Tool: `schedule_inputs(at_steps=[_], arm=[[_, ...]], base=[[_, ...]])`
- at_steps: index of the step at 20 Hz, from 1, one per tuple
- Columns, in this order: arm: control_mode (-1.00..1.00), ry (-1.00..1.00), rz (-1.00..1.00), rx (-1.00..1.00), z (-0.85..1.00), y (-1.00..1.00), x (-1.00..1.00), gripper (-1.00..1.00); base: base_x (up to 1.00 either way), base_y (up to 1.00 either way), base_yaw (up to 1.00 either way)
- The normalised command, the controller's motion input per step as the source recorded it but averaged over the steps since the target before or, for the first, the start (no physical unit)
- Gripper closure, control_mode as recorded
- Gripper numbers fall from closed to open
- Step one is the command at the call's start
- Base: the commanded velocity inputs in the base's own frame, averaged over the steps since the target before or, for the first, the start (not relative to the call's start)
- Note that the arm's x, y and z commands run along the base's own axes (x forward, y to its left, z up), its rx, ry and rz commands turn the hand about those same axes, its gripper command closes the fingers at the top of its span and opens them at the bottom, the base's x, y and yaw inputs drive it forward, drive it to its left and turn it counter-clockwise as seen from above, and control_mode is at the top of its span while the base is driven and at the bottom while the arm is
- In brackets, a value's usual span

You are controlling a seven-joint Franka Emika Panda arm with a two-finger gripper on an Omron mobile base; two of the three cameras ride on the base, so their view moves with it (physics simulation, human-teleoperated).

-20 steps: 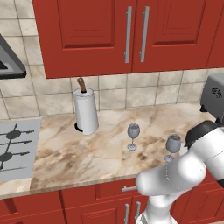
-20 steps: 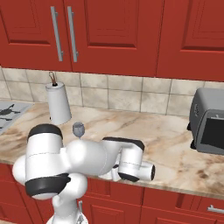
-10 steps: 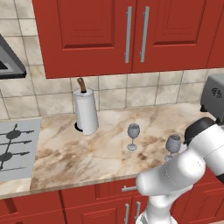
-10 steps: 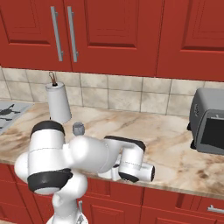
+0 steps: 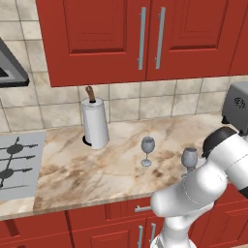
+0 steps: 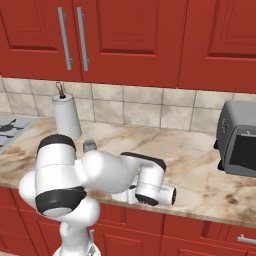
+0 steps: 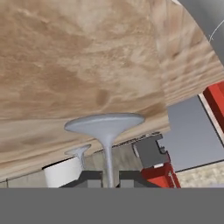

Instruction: Retrieve the wine glasses from the counter and place one next to each plate.

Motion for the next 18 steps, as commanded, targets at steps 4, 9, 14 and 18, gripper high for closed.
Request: schedule_inputs(at_steps=[4, 9, 14, 18], arm=[[-1.0, -0.07, 0.0, 0.02, 0.26, -0.02, -0.12, 1.0], [-1.0, -0.26, -0.01, 0.05, 0.82, -0.14, -0.41, 1.0], [-1.0, -0.21, 0.0, 0.07, 1.0, -0.01, -0.43, 1.0], [-1.0, -0.13, 0.0, 0.06, 1.0, -0.09, -0.51, 1.0]], base=[[0.0, 0.0, 0.0], [0.0, 0.0, 0.0], [0.0, 0.0, 0.0], [0.0, 0.0, 0.0]])
